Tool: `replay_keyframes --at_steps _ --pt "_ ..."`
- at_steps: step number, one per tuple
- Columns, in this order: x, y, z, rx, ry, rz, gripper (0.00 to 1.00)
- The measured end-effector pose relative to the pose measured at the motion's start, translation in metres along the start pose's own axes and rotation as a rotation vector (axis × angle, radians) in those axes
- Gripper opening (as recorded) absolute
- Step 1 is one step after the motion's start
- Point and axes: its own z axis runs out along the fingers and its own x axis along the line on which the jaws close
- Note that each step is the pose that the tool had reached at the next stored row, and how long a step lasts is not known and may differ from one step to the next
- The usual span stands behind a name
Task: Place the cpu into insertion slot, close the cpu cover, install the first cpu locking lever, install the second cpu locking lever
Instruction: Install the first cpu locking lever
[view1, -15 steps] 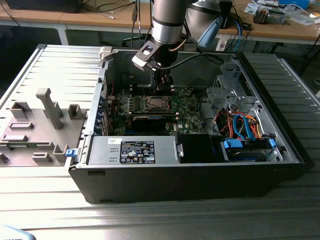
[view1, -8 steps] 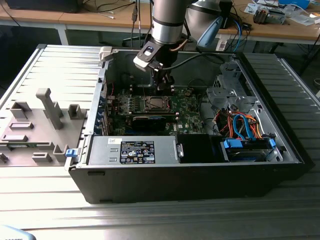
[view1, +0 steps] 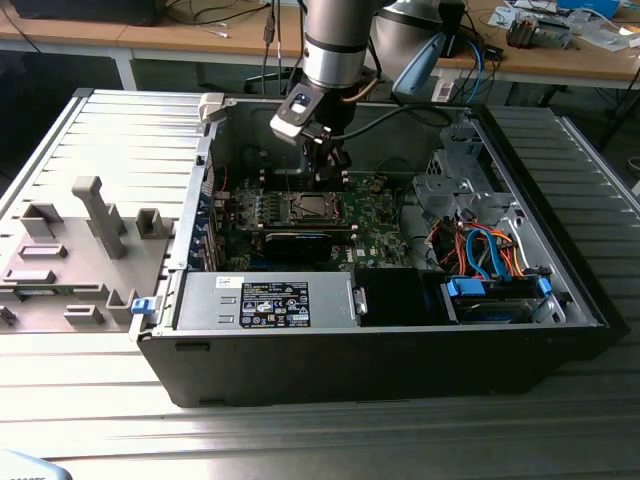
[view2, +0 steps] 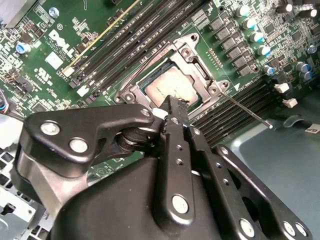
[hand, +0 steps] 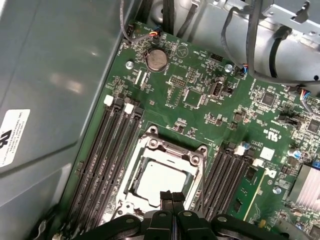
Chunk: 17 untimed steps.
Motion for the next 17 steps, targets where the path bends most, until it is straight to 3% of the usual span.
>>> replay_keyframes --at_steps 17 --pt "0.0 0.0 0.0 -0.0027 -0.0038 -0.064 0.11"
